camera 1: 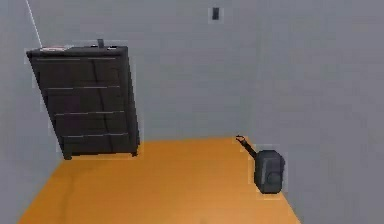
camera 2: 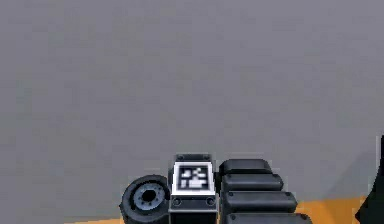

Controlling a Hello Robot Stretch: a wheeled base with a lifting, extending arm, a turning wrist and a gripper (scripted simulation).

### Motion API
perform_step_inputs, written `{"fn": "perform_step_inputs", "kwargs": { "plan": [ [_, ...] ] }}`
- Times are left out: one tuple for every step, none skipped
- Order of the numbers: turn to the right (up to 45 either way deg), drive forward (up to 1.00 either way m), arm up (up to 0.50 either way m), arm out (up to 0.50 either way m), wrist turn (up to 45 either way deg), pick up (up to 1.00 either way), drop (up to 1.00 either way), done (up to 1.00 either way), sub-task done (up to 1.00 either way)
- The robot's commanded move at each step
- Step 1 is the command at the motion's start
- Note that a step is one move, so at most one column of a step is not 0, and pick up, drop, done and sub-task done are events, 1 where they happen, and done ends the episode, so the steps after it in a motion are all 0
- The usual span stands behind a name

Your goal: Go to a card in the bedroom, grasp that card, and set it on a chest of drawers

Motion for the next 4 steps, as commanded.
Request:
{"fn": "perform_step_inputs", "kwargs": {
  "plan": [
    [-3.0,0.00,0.00,0.00,0.0,0.00,0.00,0.00,0.00],
    [0.0,0.25,0.00,0.00,0.0,0.00,0.00,0.00,0.00],
    [-18.0,0.00,0.00,0.00,0.0,0.00,0.00,0.00,0.00],
    [0.0,0.65,0.00,0.00,0.0,0.00,0.00,0.00,0.00]
  ]
}}
